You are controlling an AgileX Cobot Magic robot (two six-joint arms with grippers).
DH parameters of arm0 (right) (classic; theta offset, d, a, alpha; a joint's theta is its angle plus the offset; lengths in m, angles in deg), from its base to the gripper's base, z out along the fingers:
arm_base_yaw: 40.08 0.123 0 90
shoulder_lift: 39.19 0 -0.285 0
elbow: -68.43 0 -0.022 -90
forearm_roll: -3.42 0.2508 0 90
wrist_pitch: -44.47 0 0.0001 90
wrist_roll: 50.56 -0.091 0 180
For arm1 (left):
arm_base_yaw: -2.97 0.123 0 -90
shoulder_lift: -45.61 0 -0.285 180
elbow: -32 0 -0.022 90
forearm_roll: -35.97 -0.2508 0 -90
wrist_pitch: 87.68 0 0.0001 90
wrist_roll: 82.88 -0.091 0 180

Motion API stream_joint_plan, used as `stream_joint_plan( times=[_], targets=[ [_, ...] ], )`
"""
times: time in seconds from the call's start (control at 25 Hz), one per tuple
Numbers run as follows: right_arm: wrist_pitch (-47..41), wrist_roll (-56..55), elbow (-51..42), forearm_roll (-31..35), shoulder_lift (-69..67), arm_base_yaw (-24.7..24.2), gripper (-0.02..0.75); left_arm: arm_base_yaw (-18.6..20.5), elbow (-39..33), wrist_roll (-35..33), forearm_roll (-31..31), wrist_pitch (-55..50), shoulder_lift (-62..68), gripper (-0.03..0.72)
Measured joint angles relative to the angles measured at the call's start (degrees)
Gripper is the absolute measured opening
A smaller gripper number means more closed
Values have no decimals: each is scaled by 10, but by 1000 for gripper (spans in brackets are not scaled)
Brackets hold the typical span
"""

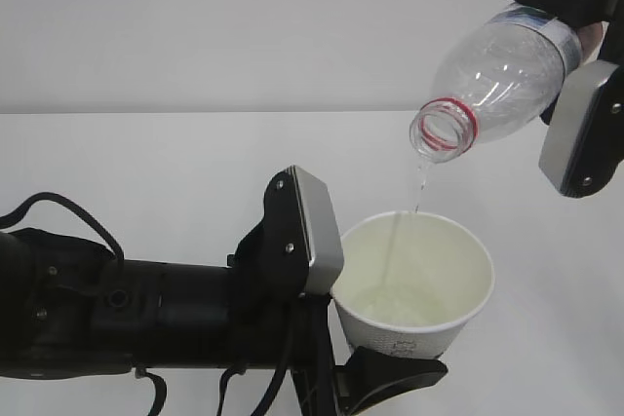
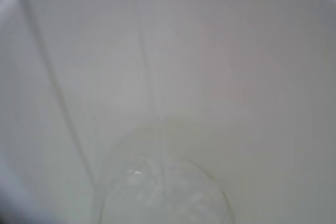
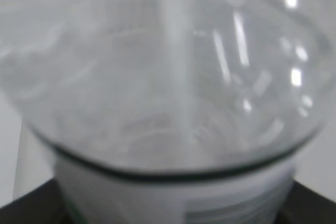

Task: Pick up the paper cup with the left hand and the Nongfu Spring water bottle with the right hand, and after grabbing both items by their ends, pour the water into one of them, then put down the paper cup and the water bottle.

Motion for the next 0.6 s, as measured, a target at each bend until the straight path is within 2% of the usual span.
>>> stream_joint_plan(
  times=[0.6],
  targets=[
    [0,0,0,0,0,0,449,0,0,0,-1,-1,0,552]
  ],
)
